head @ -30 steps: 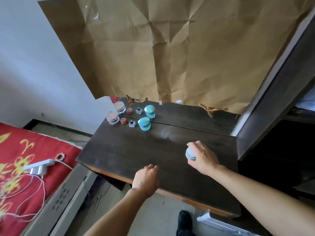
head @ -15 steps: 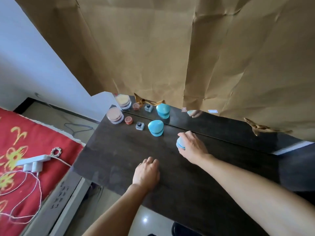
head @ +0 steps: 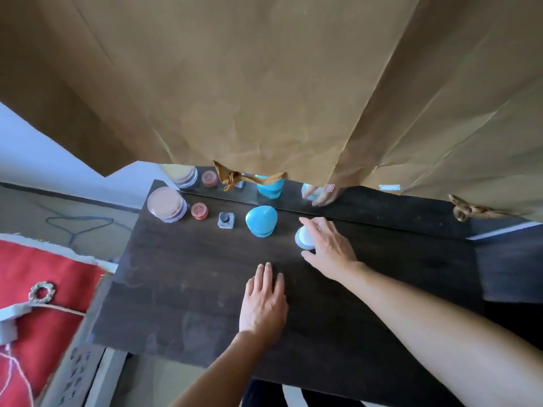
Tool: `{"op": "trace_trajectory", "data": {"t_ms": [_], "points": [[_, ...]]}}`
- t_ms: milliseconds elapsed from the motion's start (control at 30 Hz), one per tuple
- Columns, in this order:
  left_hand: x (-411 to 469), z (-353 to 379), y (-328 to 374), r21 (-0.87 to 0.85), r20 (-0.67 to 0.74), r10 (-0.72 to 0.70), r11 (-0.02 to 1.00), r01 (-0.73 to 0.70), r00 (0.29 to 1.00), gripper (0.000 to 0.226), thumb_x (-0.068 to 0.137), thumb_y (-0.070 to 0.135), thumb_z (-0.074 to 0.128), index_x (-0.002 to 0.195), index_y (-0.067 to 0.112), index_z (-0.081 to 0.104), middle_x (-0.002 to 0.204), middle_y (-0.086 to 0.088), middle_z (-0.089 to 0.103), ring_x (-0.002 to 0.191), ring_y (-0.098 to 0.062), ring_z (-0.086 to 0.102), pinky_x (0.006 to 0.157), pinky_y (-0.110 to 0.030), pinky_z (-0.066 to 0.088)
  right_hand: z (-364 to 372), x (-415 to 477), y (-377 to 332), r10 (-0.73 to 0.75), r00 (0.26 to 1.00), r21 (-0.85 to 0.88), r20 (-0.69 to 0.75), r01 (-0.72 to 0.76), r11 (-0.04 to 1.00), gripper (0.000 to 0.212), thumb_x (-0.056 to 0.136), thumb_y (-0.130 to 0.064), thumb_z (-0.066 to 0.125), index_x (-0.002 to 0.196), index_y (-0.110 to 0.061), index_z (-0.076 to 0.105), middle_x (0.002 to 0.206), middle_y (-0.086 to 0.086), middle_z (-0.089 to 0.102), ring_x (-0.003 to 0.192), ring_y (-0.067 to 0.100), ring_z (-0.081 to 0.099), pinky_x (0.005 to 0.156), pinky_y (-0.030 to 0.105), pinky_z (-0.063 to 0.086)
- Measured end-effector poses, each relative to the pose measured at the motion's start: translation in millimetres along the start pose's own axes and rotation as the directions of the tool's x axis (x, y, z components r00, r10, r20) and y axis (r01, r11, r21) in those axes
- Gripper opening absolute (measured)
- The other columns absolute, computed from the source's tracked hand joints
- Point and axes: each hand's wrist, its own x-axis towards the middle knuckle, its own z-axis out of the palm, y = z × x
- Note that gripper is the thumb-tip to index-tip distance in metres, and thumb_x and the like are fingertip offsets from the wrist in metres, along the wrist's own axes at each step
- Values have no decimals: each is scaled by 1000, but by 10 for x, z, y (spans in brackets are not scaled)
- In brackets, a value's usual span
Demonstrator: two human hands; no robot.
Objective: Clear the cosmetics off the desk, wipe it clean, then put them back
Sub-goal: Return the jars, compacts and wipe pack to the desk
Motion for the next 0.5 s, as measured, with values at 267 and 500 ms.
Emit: {"op": "trace_trajectory", "data": {"t_ms": [267,500], "points": [[182,-306,-204,63,50,159,985,-162,986,24,61,25,76,79,17,62,87,-6,62,78,-28,61,62,-36,50,-80,-499,188,195,971,105,-136,-182,978,54,83,-34,63,133,-22,45,127,-3,47,115,20,48,77,40,53],[366,-766,384,102,-15,374,923,-371,927,22,94,25,37,110,18,50,113,-1,56,109,-23,52,88,-34,40,-272,-1262,656,360,893,188,-269,-318,929,39,84,-26,61,122,-19,55,110,-2,60,96,21,63,73,36,51]]}}
